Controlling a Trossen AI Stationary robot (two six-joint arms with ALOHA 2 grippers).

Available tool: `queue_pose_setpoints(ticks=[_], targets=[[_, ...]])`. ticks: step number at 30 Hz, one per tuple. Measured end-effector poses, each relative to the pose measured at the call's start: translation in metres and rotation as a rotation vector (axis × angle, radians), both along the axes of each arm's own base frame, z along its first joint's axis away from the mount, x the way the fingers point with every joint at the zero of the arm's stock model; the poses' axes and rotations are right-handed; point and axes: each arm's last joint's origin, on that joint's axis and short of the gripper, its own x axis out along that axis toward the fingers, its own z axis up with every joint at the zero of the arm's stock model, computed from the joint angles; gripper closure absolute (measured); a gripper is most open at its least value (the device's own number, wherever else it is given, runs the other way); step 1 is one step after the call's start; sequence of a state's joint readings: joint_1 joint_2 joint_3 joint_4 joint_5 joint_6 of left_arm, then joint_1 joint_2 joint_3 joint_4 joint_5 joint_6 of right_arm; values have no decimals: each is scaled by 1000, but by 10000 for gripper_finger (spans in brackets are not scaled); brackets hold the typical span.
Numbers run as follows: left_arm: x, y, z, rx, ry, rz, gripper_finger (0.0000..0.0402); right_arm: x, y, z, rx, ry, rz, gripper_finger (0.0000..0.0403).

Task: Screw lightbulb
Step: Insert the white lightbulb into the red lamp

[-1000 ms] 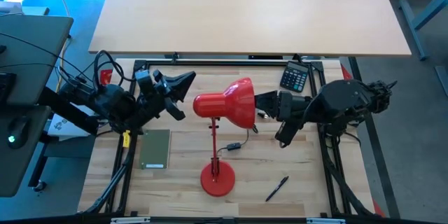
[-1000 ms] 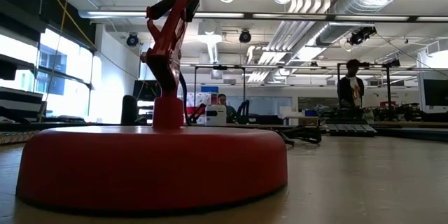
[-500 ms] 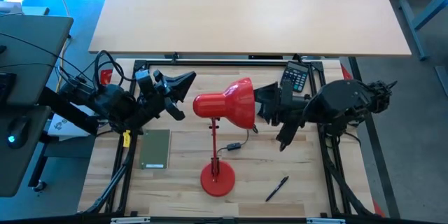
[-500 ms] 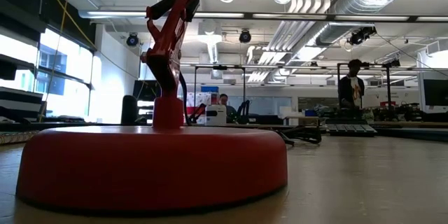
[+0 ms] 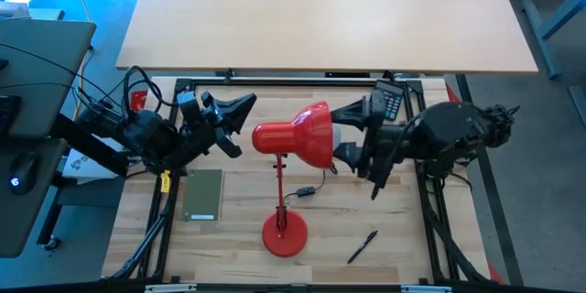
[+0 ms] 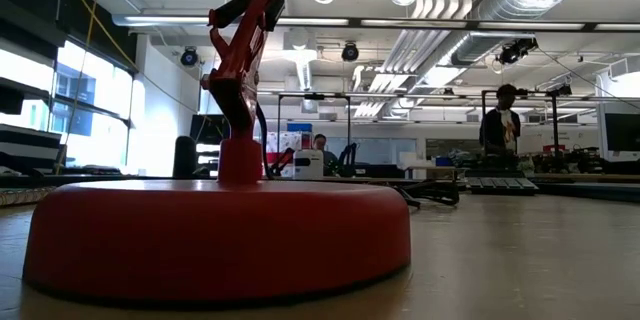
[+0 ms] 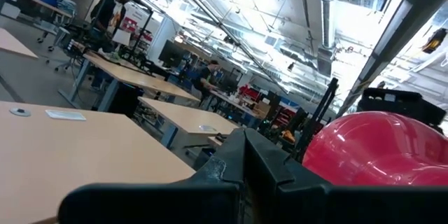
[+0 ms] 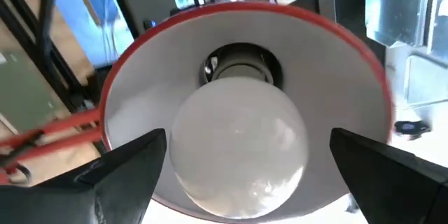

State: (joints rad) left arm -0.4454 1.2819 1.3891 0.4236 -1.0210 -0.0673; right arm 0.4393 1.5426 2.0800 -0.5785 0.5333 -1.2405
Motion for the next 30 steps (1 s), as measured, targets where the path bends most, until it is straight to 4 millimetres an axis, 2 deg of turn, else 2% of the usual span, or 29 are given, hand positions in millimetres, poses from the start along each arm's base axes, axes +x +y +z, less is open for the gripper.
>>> queue_pose_setpoints(ticks=[5, 13, 19, 25, 30], targets=[[0, 0, 0, 2, 3, -1, 402, -19, -7, 5, 95, 21, 69, 4], [0, 0, 0, 2, 4, -1, 401, -35, -14, -1, 206, 129, 63, 4], [0, 0, 0, 2, 4, -1, 402, -50, -20, 4, 455, 117, 72, 4], [0, 0, 0, 3, 5, -1, 402, -81, -34, 14, 632, 84, 63, 4], [0, 0, 0, 3, 6, -1, 402, -102, -40, 26, 835, 56, 209, 4]])
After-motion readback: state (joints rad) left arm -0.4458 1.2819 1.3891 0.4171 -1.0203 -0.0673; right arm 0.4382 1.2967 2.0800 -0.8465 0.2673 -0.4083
